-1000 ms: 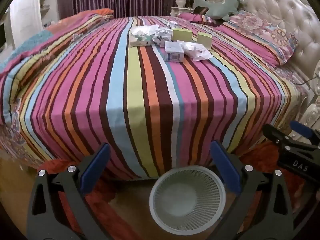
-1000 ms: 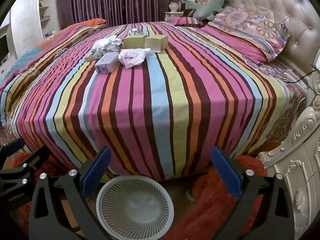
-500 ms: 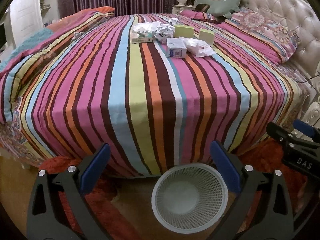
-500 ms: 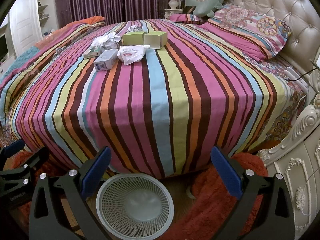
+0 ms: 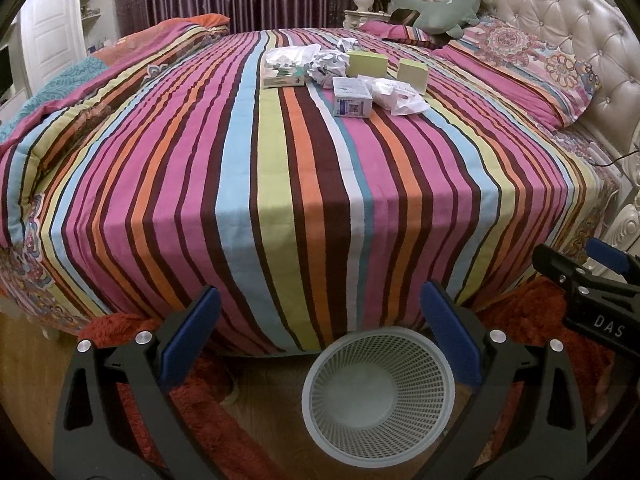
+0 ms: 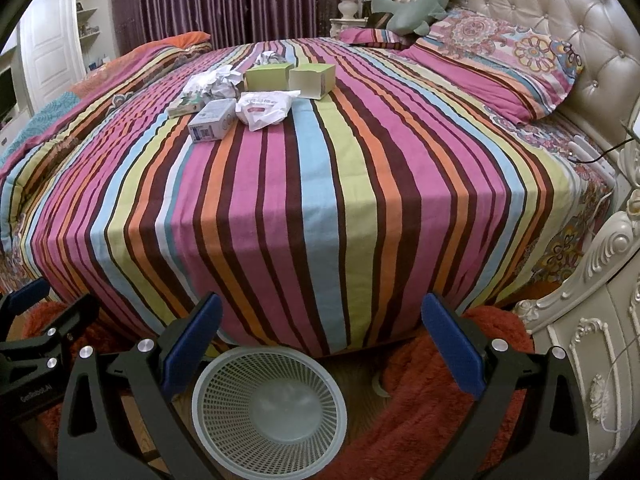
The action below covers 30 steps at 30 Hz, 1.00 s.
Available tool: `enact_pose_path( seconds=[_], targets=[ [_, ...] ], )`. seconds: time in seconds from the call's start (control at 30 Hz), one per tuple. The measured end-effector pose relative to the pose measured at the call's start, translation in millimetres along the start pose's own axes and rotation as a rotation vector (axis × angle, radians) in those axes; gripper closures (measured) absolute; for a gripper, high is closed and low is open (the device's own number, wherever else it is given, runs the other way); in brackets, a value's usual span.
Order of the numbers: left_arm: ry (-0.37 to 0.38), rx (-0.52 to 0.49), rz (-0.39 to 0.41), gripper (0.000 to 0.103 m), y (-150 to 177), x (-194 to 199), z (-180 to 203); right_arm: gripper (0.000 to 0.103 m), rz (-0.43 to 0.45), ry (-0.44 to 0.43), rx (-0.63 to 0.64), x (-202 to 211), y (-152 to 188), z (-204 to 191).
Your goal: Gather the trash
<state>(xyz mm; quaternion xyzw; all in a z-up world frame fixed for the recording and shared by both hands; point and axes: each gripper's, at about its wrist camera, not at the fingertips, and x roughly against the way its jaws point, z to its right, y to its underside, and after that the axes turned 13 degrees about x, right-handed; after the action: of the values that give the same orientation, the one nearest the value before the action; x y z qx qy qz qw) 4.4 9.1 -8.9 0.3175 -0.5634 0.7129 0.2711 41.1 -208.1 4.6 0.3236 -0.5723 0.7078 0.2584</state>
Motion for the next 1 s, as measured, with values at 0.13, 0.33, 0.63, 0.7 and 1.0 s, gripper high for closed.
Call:
enact_pose_path(
  seconds=[0.13,0.33,0.63,0.7,1.0],
  targets=[
    [0.001,0.002,-0.003,0.006,0.0,0.4,0.5,0.007,0.007,0.0,-0.003,1.8,-0.5,1.4],
    [0.003,0.002,-0.004,0.006,0.8,-0.1,1.5,0.007,-0.001,0.0,0.004,2.4,-0.6,1.3],
    [0.0,-0.002,-0.009,0.006,3.4,-2.7,2.3,0.007,-0.003,0.002,0.006,1.3,-1.2,2.0],
    [0.002,0.0,-0.01,0.006,3.2,-2.7,2.2,0.007,-0.003,0.002,0.006,1.3,-1.3,2.0],
    [0.002,0.001,-0.013,0.006,3.7,-3.0,1.6,0.008,-0.004,0.003,0.004,1.2,-1.1,2.7]
  ],
)
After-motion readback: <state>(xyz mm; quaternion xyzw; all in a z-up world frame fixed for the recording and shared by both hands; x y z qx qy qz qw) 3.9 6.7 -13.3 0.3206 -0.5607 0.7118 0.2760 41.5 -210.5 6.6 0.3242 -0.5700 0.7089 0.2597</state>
